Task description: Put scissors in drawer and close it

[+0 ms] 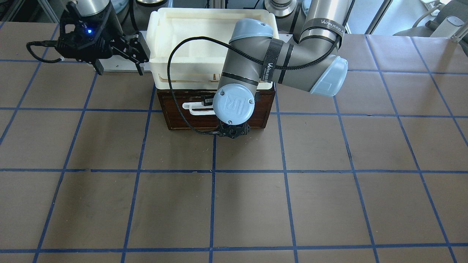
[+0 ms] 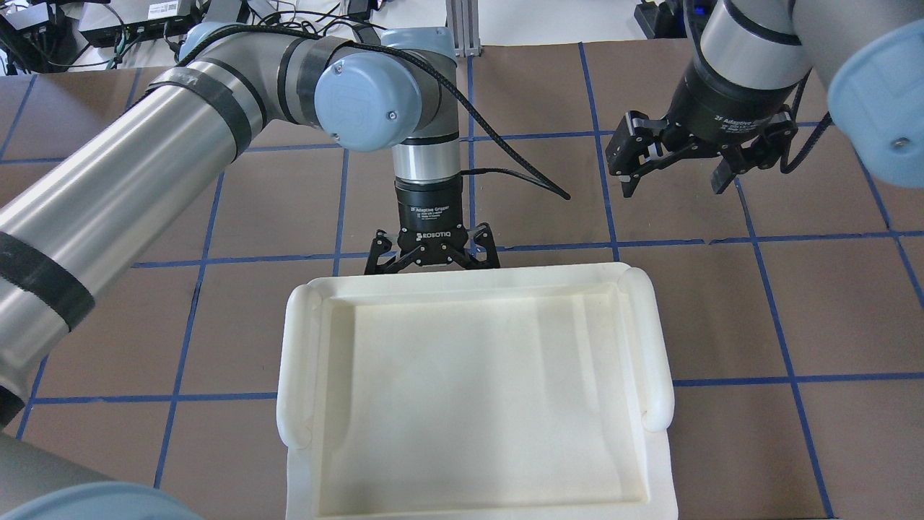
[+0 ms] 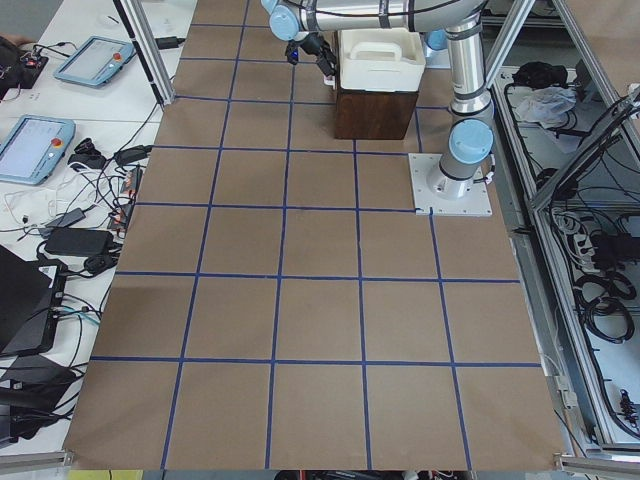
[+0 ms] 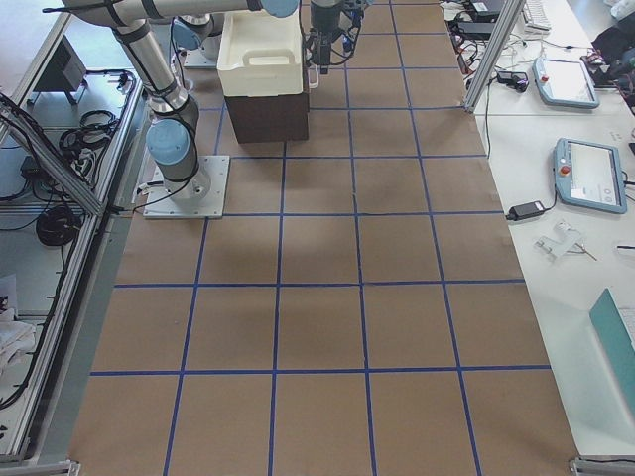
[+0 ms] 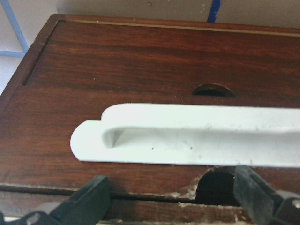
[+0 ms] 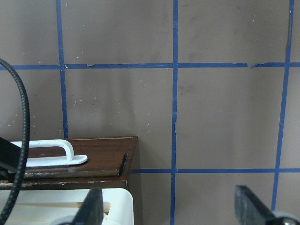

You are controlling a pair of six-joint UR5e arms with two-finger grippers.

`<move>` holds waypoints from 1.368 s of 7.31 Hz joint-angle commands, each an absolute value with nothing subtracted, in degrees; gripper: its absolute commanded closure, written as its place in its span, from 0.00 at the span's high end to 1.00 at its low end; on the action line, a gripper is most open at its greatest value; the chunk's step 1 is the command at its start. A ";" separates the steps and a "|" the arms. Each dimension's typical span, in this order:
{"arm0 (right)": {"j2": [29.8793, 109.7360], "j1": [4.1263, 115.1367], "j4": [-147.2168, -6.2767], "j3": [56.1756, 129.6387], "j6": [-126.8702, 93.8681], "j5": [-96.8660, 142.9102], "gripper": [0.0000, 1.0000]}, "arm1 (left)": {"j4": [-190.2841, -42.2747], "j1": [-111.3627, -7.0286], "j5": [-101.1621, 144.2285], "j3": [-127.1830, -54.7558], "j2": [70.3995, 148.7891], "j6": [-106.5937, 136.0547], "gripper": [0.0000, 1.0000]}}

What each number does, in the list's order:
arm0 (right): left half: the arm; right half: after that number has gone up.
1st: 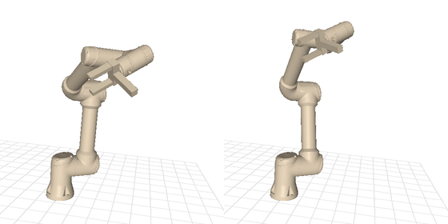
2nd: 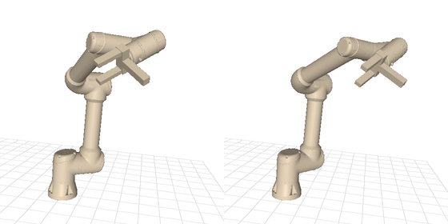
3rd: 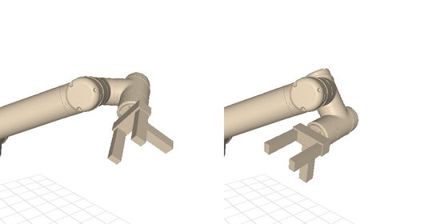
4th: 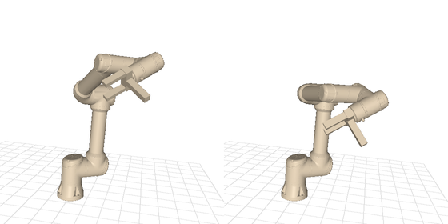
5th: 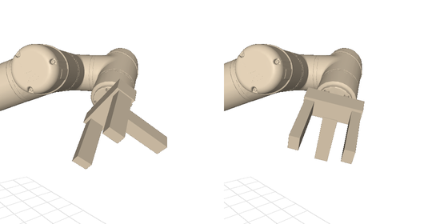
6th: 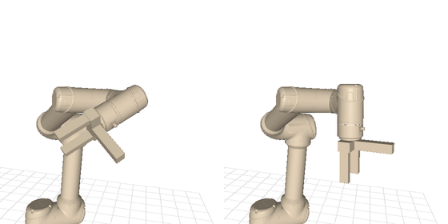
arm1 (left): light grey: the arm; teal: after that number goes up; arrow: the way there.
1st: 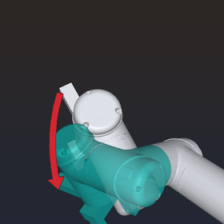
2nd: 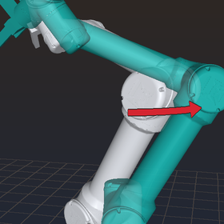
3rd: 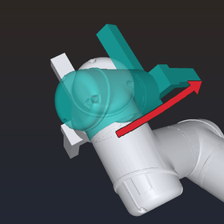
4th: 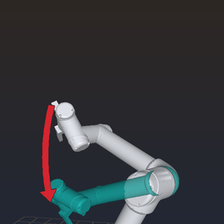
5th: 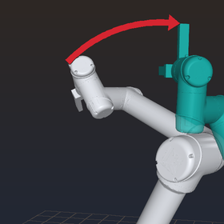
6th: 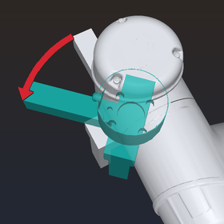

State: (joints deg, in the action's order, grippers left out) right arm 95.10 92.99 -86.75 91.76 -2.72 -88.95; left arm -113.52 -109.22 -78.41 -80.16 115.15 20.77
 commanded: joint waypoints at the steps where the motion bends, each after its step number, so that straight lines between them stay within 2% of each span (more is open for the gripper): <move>1: 95.10 92.99 -86.75 91.76 -2.72 -88.95 1.00 | -113.21 -108.90 -78.75 -79.37 114.00 20.66 1.00; 4: 95.10 92.99 -86.75 91.76 -2.72 -88.95 1.00 | -110.32 -108.20 -78.84 -78.31 112.07 20.13 1.00; 10: 95.10 92.90 -86.75 91.76 -2.72 -88.95 1.00 | -94.05 -100.39 -87.62 -79.63 98.10 10.48 1.00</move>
